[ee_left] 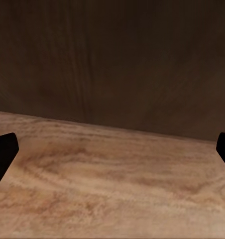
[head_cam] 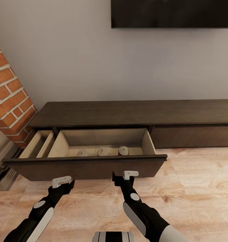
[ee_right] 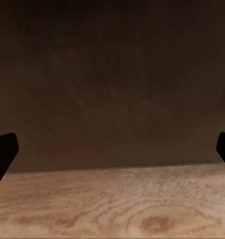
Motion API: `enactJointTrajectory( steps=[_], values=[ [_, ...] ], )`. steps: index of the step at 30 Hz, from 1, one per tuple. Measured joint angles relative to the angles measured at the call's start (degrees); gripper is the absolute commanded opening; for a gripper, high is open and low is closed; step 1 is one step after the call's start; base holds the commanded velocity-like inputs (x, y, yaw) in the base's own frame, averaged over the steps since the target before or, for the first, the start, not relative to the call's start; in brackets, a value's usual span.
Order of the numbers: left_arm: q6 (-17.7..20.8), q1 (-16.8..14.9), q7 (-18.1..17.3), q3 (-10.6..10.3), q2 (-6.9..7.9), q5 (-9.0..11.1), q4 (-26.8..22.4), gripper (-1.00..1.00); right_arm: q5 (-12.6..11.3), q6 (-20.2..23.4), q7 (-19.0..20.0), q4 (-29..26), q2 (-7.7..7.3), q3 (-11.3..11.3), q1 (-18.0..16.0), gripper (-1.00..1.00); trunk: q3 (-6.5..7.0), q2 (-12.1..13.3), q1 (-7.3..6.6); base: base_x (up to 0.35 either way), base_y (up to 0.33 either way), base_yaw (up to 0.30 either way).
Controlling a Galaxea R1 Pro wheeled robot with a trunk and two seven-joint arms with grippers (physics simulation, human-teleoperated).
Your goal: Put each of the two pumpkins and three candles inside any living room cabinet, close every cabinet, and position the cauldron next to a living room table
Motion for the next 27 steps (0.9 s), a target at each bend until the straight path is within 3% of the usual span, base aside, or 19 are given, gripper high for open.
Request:
enactJointTrajectory(
  steps=[27],
  values=[
    [-0.06, 0.00, 0.00, 0.18, 0.00, 0.06, 0.19, 1.00, 0.00, 0.00, 0.00, 0.00, 0.00, 0.00, 0.00, 1.00, 0.00, 0.00, 0.01, 0.026, 0.000, 0.000]
  ],
)
